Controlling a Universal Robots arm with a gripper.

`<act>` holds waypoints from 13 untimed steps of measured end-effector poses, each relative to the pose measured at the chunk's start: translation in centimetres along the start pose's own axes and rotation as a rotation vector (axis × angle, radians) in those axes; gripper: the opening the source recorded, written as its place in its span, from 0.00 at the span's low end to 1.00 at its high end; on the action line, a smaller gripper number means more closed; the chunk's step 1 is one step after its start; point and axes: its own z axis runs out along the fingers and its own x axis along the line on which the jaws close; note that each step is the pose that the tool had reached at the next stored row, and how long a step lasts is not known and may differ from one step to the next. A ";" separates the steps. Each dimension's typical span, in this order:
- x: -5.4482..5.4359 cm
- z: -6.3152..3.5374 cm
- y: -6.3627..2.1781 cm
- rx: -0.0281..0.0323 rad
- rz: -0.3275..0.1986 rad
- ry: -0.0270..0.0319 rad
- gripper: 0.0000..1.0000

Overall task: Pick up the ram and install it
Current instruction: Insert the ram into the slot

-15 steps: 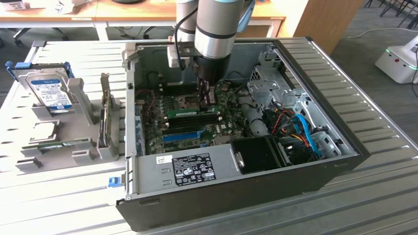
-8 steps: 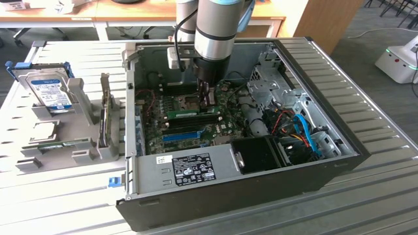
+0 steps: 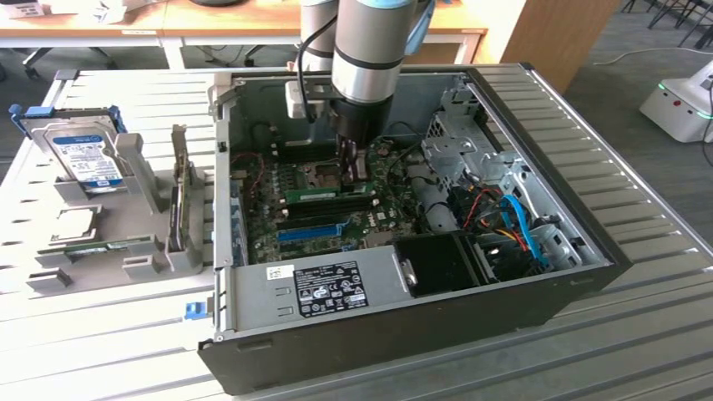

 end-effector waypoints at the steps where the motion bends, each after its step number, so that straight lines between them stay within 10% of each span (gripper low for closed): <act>1: 0.0 0.00 0.00 0.0000 0.000 0.0000 0.12; 13: 0.3 0.00 -0.01 0.0000 0.000 0.0000 0.12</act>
